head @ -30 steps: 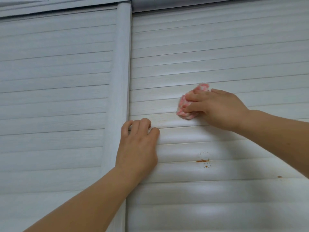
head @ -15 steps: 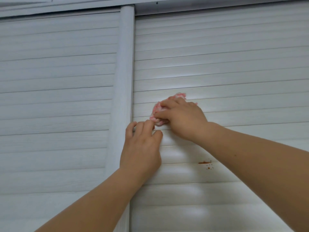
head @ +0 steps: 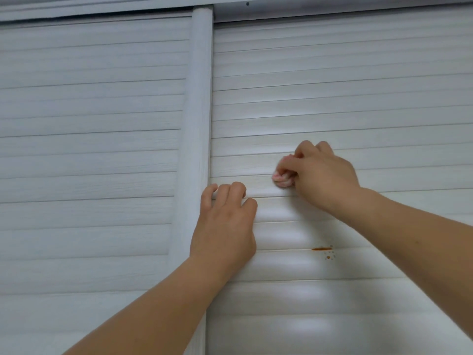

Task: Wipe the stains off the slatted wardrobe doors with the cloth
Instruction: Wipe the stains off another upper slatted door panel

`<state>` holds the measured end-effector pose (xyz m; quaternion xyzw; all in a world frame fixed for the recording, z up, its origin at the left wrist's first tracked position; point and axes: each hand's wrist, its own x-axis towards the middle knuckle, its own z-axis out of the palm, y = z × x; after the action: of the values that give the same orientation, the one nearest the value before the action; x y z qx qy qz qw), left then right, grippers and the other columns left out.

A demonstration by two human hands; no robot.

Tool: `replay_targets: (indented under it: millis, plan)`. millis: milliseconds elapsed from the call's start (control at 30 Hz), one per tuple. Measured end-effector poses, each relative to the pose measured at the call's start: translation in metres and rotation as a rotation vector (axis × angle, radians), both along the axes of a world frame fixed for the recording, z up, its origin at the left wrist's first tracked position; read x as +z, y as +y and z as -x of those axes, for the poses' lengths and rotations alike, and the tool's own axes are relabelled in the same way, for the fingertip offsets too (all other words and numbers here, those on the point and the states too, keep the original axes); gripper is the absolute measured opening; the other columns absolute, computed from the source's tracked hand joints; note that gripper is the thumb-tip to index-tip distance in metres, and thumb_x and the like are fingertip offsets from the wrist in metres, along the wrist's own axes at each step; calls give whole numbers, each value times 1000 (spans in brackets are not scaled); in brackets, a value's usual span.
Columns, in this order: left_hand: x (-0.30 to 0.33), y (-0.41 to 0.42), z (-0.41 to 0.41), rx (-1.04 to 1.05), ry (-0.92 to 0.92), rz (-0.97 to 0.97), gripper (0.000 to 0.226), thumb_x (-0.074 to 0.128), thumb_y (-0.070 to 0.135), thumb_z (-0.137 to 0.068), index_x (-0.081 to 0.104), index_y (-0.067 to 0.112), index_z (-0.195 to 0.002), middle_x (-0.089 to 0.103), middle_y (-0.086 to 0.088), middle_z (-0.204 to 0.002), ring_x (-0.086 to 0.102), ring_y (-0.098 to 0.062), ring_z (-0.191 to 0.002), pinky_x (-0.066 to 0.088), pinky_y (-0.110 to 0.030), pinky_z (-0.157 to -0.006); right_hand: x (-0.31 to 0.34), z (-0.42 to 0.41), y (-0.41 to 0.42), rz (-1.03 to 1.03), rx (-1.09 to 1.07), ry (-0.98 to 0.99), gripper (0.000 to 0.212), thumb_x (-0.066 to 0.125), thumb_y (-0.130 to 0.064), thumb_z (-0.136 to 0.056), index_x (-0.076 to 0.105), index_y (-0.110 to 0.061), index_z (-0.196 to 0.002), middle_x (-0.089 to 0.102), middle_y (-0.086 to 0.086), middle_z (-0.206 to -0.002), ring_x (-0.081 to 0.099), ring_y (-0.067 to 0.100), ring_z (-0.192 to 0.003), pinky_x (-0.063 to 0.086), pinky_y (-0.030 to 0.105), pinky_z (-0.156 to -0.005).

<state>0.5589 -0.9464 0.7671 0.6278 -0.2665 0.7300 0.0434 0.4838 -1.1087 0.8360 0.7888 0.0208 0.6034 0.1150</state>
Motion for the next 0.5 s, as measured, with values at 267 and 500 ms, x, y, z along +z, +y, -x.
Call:
replay_targets:
  millis: [267, 500]
  plan:
    - [0, 2, 3, -197, -52, 40, 24, 42, -1, -64, 54, 12, -79, 53, -12, -96, 41, -26, -84, 31, -35, -85, -28, -33, 42, 224, 76, 54, 53, 22, -33, -90, 48, -31, -135, 44, -1, -140, 34, 31, -131, 30, 48, -103]
    - [2, 4, 3, -196, -73, 31, 25, 34, -1, -60, 51, 10, -75, 46, -11, -83, 36, -26, -75, 30, -35, -74, -39, -22, -11, 378, -13, 51, 43, 37, -32, -87, 63, -28, -120, 59, 4, -129, 54, 33, -120, 44, 52, -95]
